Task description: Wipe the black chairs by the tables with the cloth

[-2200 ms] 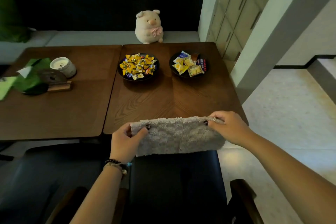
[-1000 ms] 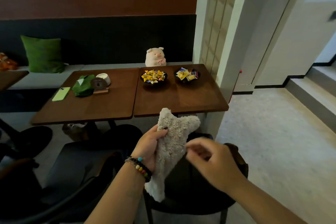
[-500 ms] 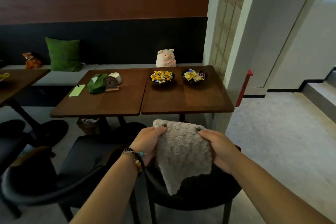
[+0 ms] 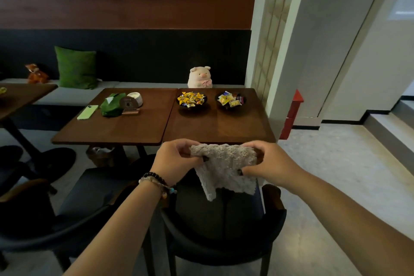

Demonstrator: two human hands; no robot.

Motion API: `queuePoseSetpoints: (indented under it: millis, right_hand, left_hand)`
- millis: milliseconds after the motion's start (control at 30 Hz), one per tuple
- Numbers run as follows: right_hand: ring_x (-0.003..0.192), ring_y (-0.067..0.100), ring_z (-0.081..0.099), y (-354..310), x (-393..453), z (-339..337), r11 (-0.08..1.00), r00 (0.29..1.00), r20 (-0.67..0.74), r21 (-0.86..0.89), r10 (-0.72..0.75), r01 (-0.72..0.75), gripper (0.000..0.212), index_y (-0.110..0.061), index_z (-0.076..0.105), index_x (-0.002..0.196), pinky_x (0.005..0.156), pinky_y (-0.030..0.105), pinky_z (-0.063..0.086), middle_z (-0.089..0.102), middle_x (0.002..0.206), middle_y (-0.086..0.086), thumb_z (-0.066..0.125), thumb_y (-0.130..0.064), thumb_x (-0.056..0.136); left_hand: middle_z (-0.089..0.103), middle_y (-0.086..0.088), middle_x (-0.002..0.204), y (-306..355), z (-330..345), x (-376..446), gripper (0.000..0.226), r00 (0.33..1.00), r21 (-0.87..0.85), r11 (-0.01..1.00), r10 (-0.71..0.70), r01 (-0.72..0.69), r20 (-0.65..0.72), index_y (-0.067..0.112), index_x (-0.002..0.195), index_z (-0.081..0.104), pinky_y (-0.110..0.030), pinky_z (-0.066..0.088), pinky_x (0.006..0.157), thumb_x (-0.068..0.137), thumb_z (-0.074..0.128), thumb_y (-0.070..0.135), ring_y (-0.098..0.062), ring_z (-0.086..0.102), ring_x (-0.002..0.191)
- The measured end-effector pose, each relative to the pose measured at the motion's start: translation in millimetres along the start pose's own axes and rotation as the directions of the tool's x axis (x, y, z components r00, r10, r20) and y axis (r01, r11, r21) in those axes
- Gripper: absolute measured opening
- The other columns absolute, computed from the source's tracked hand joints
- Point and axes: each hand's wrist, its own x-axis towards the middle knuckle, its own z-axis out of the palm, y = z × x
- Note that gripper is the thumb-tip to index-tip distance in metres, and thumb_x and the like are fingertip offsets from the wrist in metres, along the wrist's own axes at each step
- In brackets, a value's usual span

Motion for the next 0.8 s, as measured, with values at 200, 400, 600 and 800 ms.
queuePoseSetpoints:
  millis: [200,400,600,800]
  right_hand:
    - [0.085,0.015,0.059,-18,-5,-21,0.977,0.952,-0.221,-0.069,-0.212,0.202,0.021,-0.029,0.069,0.085,0.075,0.032,0.051,0.06,0.095,0.0,0.083,-0.027,0.07]
    - [0.102,0.018,0.065,1,-2,-9,0.854,0.974,-0.213,0.518,0.083,0.041,0.022,-0.022,0.067,0.103,0.089,0.035,0.054,0.069,0.105,0.0,0.075,-0.021,0.082]
    - [0.111,-0.007,0.051,36,-25,51,0.96,0.908,-0.405,0.197,-0.104,0.198,0.034,-0.048,0.048,0.116,0.085,0.008,0.044,0.052,0.12,-0.023,0.067,-0.04,0.088]
    - [0.106,0.008,0.066,68,-25,81,0.625,0.948,-0.2,0.78,0.25,0.0,0.046,-0.039,0.054,0.129,0.077,0.024,0.057,0.066,0.119,-0.009,0.054,-0.054,0.085]
  left_hand:
    - [0.066,-0.004,0.107,23,-8,8,0.019,0.998,-0.227,0.974,0.039,-0.029,0.041,0.019,0.097,0.067,-0.024,0.054,0.082,0.084,0.069,0.005,-0.013,0.065,0.093]
    - [0.07,-0.012,0.1,23,20,6,0.023,0.952,-0.59,0.748,-0.205,0.303,0.228,0.005,0.114,0.061,-0.038,0.059,0.074,0.096,0.054,0.016,-0.024,0.067,0.086]
    - [0.073,-0.005,0.089,9,64,0,0.014,0.938,-0.504,0.791,-0.295,0.347,0.183,0.012,0.101,0.065,-0.035,0.059,0.065,0.092,0.062,0.022,-0.02,0.072,0.078]
    - [0.073,-0.006,0.106,-5,101,4,0.034,0.832,-0.504,0.708,-0.219,0.495,0.51,0.018,0.112,0.068,-0.036,0.057,0.076,0.101,0.041,0.037,-0.021,0.07,0.095]
